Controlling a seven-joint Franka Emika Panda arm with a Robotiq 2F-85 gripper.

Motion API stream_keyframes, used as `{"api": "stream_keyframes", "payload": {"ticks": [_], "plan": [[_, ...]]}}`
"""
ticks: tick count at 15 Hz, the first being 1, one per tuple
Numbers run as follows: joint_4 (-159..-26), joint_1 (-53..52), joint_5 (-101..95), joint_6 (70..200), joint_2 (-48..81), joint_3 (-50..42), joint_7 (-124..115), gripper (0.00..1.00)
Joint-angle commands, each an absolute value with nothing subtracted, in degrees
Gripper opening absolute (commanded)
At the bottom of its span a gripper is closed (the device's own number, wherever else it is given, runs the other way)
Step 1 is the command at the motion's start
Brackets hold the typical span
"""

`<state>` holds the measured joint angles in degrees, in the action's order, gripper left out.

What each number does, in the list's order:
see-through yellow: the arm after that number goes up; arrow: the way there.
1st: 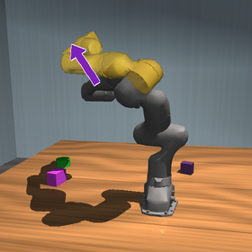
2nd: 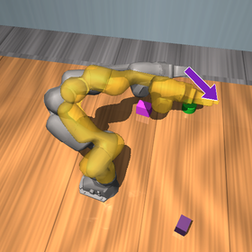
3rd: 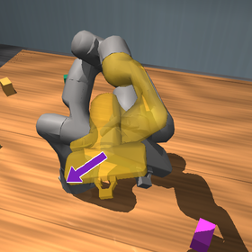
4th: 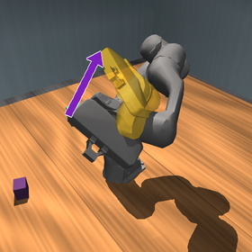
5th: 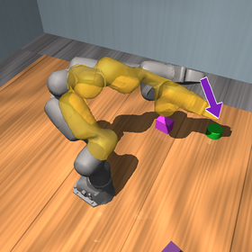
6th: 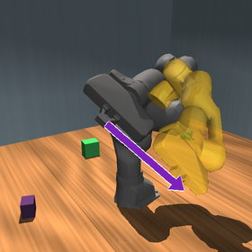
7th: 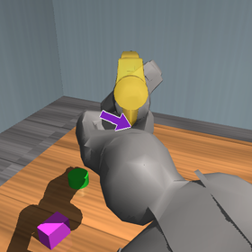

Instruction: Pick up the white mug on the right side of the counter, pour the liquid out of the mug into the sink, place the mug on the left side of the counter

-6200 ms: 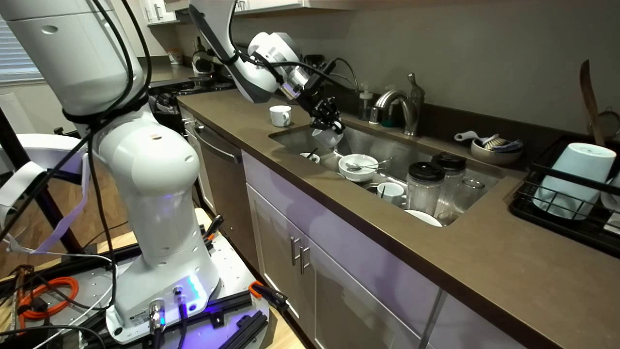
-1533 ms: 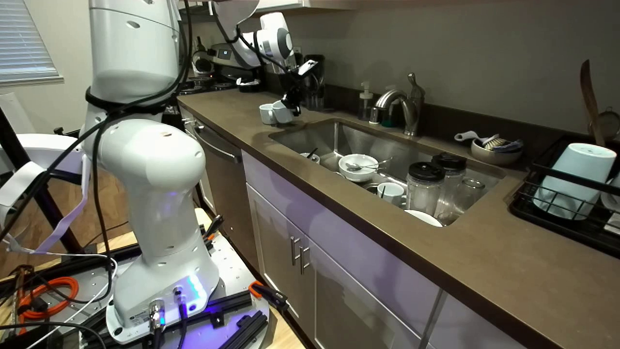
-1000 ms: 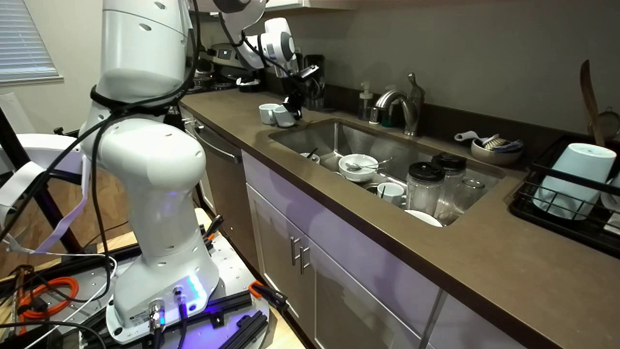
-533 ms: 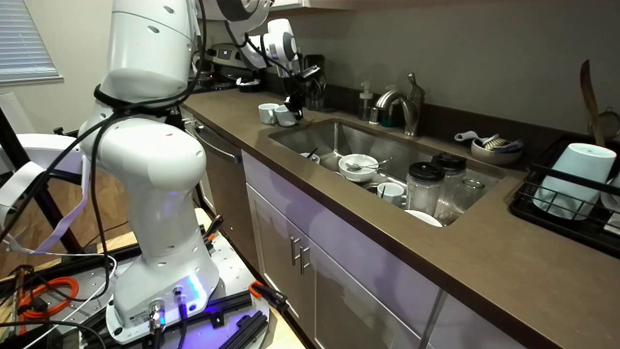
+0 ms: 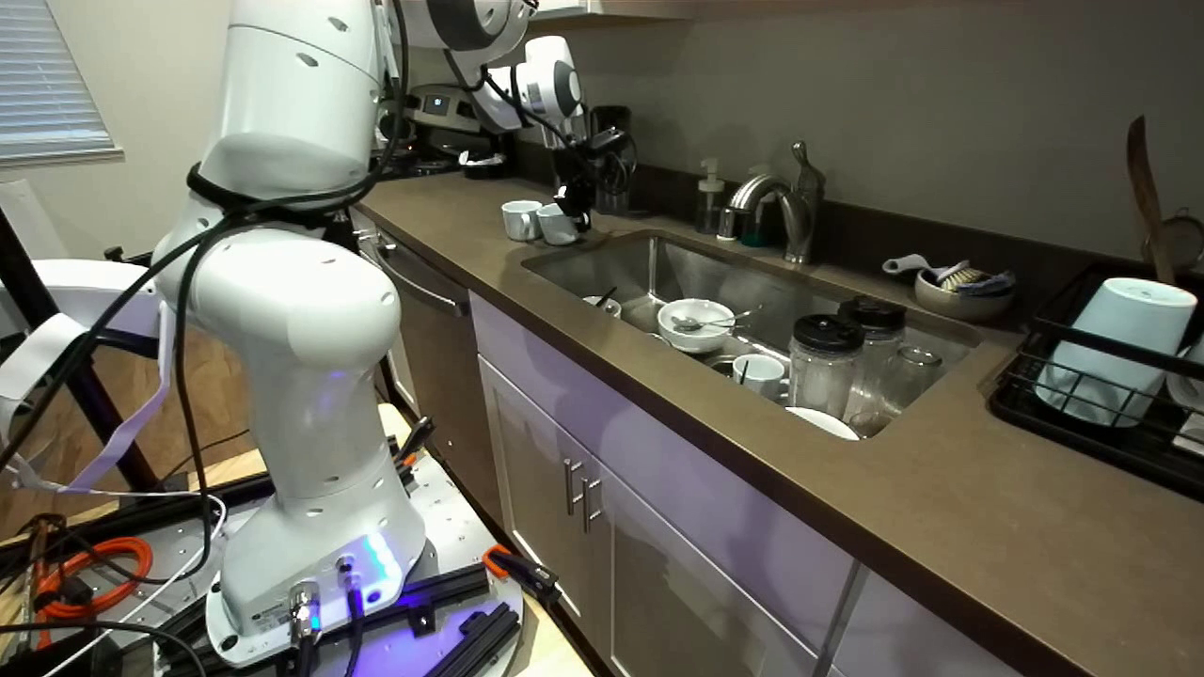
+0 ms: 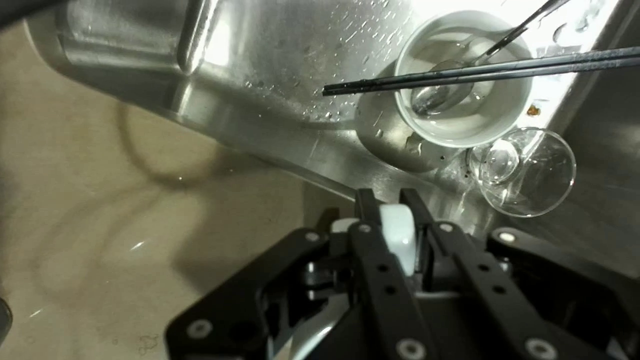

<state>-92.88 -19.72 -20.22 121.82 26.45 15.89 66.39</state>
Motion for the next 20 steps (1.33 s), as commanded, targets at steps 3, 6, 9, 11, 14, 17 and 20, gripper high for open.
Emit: {"api": "stream_keyframes", "payload": {"ticks": [3, 6, 9, 11, 14, 17, 20], "plan": [[-89.20, -19.59, -18.89, 117.91, 28.14, 16.09, 66.90, 0.06], [-88.89, -19.22, -17.92, 117.77, 28.43, 16.40, 67.35, 0.06], [-88.90, -19.13, -17.43, 117.79, 28.50, 16.47, 67.35, 0.39], [-88.92, -19.14, -17.12, 117.79, 28.64, 16.46, 67.27, 0.44], [-89.06, -19.23, -17.19, 117.60, 28.57, 16.39, 67.20, 0.55], [-89.86, -19.30, -17.69, 117.26, 27.69, 16.27, 67.25, 0.58], [-91.26, -19.23, -18.39, 116.81, 26.15, 16.09, 67.43, 0.57]]}}
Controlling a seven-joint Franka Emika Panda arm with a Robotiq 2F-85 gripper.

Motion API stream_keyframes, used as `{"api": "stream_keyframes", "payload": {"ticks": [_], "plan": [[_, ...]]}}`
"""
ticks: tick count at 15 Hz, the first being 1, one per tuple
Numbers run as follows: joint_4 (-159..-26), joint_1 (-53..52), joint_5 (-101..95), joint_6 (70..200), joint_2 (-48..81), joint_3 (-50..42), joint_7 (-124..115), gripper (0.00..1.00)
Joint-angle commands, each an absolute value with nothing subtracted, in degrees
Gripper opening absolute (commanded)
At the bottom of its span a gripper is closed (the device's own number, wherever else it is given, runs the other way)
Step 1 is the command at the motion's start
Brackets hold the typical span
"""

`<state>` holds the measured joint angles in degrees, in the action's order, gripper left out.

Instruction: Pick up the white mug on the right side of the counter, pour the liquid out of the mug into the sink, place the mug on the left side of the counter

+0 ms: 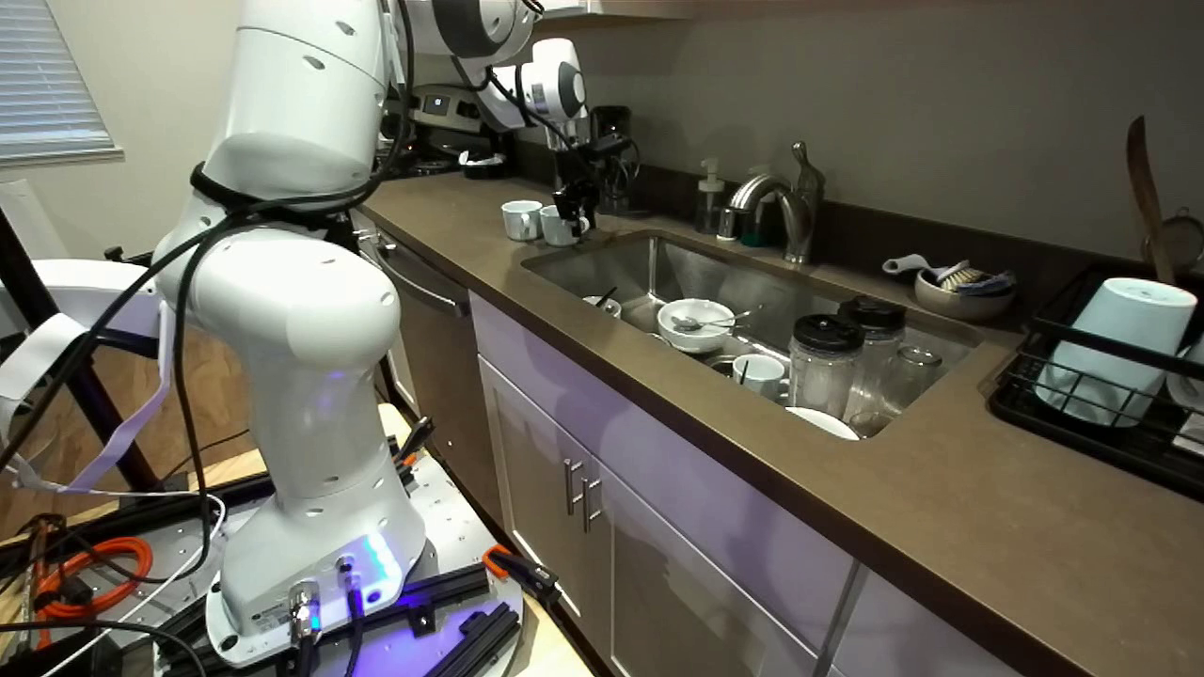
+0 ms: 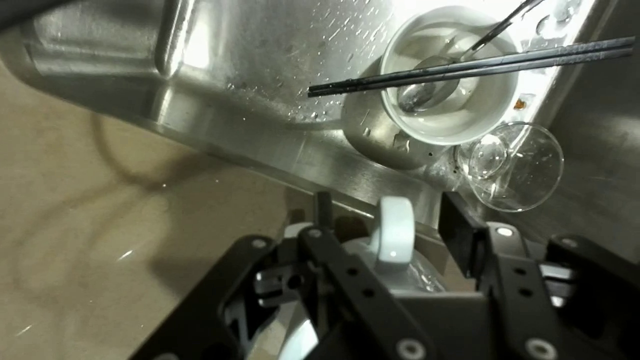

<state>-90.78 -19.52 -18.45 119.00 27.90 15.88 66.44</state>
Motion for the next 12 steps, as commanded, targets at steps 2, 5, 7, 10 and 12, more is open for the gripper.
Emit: {"api": "stream_keyframes", "payload": {"ticks": [2, 5, 7, 10, 12], "plan": [[-93.23, -18.62, -18.08, 116.96, 23.81, 16.26, 67.88, 0.54], [-96.73, -17.65, -17.92, 117.76, 19.55, 16.28, 68.15, 0.44], [-99.74, -16.92, -18.10, 118.21, 16.32, 16.05, 67.98, 0.43], [-104.17, -15.30, -17.85, 118.45, 11.60, 15.58, 68.68, 0.52], [-107.53, -14.24, -17.77, 118.87, 8.01, 15.14, 69.08, 0.51]]}}
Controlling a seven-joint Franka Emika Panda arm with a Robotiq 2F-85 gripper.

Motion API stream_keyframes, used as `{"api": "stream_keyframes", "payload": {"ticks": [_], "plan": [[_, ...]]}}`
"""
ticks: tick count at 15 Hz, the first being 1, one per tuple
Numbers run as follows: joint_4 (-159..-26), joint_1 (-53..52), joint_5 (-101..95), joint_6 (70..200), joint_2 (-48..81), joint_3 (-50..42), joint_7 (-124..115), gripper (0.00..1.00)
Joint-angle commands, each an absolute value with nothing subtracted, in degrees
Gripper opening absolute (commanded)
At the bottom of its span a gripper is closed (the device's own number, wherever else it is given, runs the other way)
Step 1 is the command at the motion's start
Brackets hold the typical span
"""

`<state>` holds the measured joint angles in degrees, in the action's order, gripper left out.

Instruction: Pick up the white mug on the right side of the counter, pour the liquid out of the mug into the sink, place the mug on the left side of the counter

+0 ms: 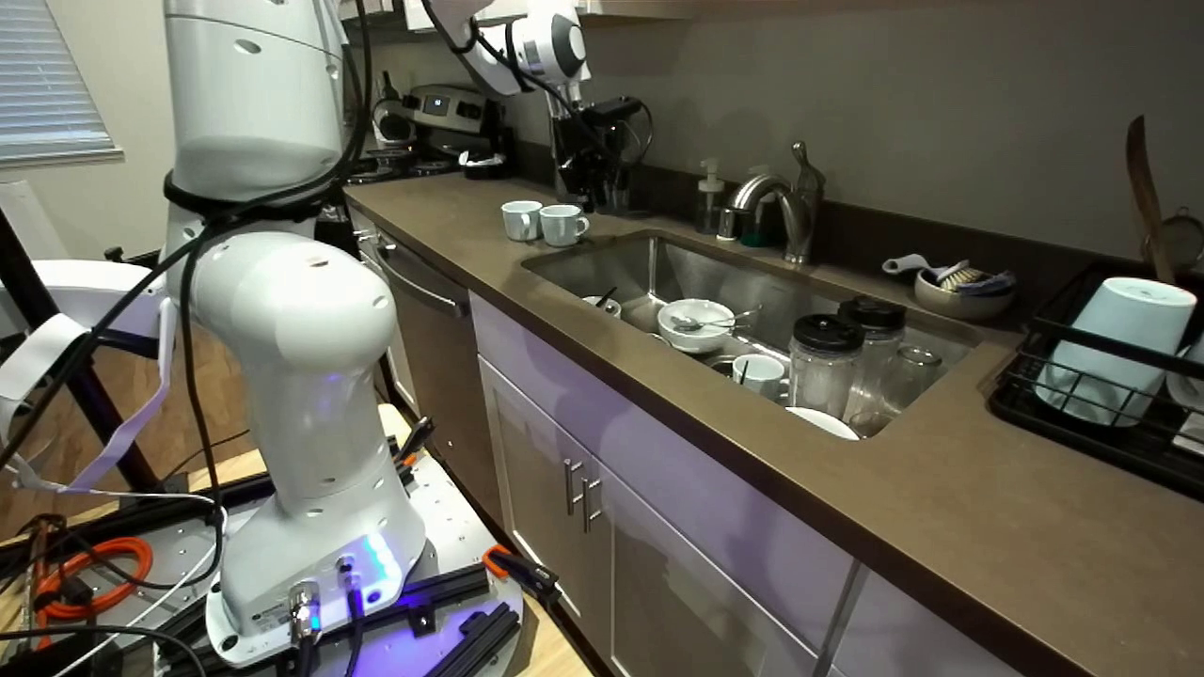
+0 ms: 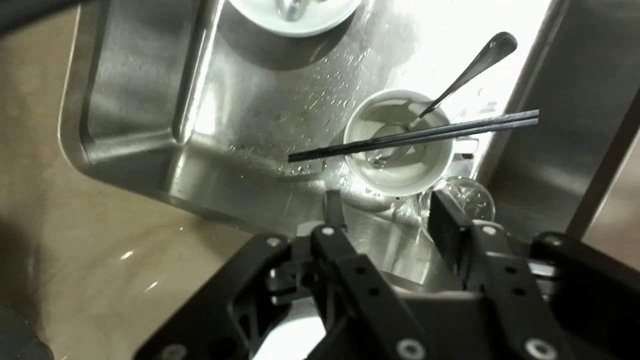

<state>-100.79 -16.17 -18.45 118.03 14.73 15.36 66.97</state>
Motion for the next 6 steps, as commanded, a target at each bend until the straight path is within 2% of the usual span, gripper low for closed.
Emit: {"api": "stream_keyframes", "payload": {"ticks": [1, 3, 5, 6], "plan": [[-109.47, -13.66, -17.66, 119.27, 5.91, 14.89, 69.23, 0.52], [-113.11, -12.87, -17.57, 119.51, 1.84, 14.33, 69.55, 0.52], [-116.93, -12.31, -17.25, 120.04, -2.33, 13.58, 69.84, 0.59], [-110.90, -13.37, -18.45, 117.95, 3.50, 13.83, 67.71, 0.55]]}}
